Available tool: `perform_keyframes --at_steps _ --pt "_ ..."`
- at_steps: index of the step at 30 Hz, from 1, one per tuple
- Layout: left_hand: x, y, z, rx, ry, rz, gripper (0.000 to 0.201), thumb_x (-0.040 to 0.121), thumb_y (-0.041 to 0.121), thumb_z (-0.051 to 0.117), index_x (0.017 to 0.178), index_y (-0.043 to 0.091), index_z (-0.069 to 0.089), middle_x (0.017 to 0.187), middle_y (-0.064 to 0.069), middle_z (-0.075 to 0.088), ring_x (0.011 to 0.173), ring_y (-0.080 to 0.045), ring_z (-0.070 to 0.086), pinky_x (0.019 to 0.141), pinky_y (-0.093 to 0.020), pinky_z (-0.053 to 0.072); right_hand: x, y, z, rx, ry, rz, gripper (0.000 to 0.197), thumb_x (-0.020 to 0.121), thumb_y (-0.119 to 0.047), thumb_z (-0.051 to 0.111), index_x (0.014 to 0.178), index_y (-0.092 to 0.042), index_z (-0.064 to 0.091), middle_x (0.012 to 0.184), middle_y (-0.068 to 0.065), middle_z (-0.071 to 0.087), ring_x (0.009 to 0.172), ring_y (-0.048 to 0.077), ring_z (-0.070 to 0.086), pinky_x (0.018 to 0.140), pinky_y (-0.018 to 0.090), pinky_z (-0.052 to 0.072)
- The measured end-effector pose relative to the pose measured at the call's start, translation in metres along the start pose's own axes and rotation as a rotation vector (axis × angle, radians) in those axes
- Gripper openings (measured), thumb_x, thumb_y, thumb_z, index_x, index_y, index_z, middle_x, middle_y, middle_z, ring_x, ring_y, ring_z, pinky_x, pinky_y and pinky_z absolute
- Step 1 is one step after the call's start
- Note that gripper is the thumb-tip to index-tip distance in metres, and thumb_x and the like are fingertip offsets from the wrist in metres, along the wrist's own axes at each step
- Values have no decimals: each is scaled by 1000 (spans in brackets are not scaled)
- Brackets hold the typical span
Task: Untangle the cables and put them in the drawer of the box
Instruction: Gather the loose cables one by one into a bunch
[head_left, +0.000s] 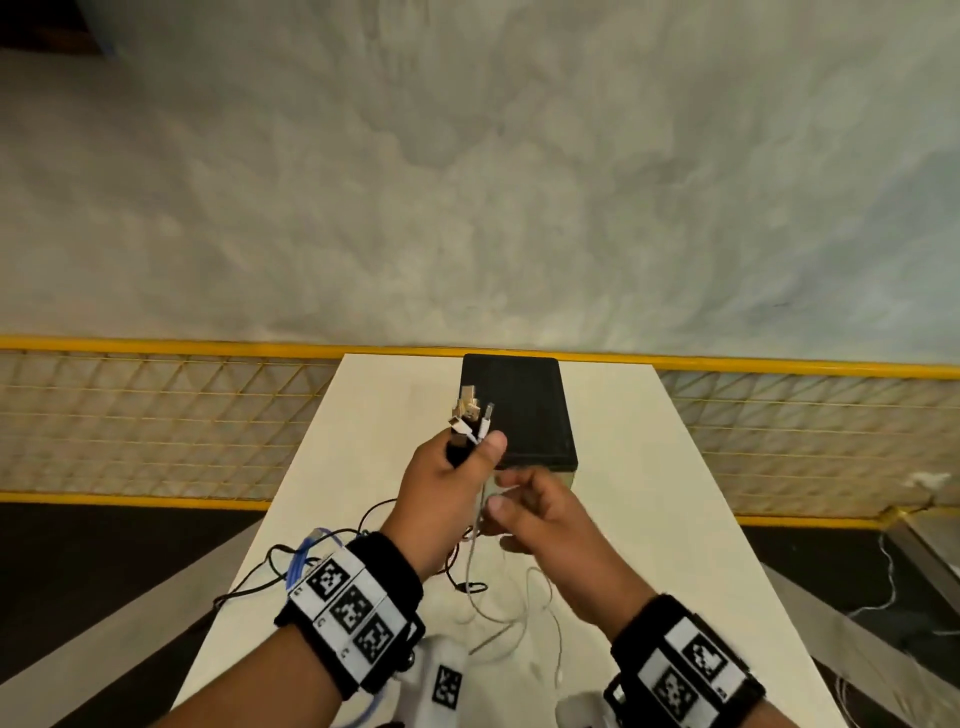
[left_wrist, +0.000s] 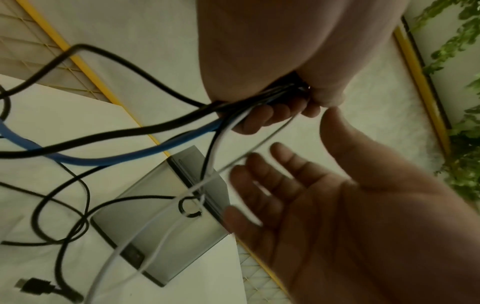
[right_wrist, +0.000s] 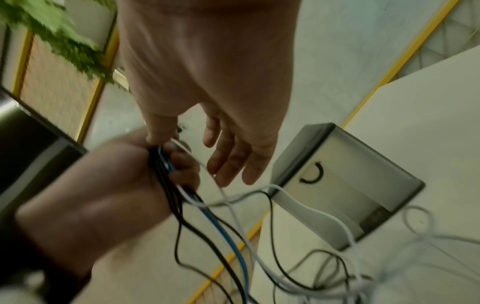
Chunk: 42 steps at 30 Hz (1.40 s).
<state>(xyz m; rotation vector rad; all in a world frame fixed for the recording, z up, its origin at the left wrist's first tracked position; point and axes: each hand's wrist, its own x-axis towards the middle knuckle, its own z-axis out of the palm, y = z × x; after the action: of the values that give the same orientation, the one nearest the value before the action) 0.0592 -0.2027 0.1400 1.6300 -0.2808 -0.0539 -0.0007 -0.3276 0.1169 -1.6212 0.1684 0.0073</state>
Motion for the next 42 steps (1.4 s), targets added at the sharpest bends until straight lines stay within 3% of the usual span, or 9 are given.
perform_keyframes --at_steps 4,9,13,19,23,26,30,35,42 --pt "-8 -5 -2 -41 23 -91 38 93 43 60 72 11 57 57 3 44 54 -17 40 59 -33 36 -1 19 21 -278 -62 -50 34 74 -41 72 90 -14 59 78 3 64 68 10 58 64 36 49" --pt "-1 16 -17 -168 118 -85 39 99 37 51 69 15 60 57 1 57 52 -16 51 58 -33 43 0 25 18 -304 -234 -22 22 84 -26 68 72 -15 53 66 6 67 62 19 68 62 32 51" --pt "30 55 -62 -476 280 -33 31 99 34 54 70 24 52 48 7 37 39 -10 31 43 -22 28 -12 54 -12 -614 -463 135 22 84 -29 65 71 -24 48 65 -5 60 63 11 64 71 32 51" --pt "49 92 -115 -336 531 177 29 88 34 63 68 26 44 53 5 32 43 -12 26 44 -25 21 -36 127 -76 -685 -282 420 20 81 -34 67 77 -20 52 79 -2 58 67 14 62 65 27 57" --pt "25 61 -67 155 229 138 19 84 29 75 78 28 56 61 8 45 51 -12 41 52 -29 37 -27 121 -68 -568 -86 346 15 84 -29 63 81 -14 58 67 3 65 62 28 71 69 34 57" --pt "-10 18 -16 257 -162 58 19 80 18 78 81 32 66 74 16 67 68 8 62 67 -11 45 -12 85 -43 -531 -82 189 15 95 -24 54 89 -14 63 61 -2 63 55 15 66 63 27 52" --pt "-29 -23 6 380 -391 -13 16 76 32 74 83 43 65 86 13 67 84 -4 66 78 -25 54 1 49 -24 -669 -204 61 23 88 -9 53 70 -23 55 63 -6 59 52 4 55 51 18 43" --pt "-37 -26 5 397 -387 -46 20 69 43 75 85 36 65 90 6 70 83 -4 66 73 -18 51 3 49 -21 -1033 -90 -62 26 82 -24 43 96 -27 64 91 -2 70 83 20 66 68 35 53" --pt "-39 -33 -10 496 -321 -185 15 76 12 74 81 23 65 75 9 66 71 -9 61 67 -23 46 6 56 -30 -998 29 -59 3 85 -33 56 82 -33 55 79 -9 59 75 15 55 55 22 38"
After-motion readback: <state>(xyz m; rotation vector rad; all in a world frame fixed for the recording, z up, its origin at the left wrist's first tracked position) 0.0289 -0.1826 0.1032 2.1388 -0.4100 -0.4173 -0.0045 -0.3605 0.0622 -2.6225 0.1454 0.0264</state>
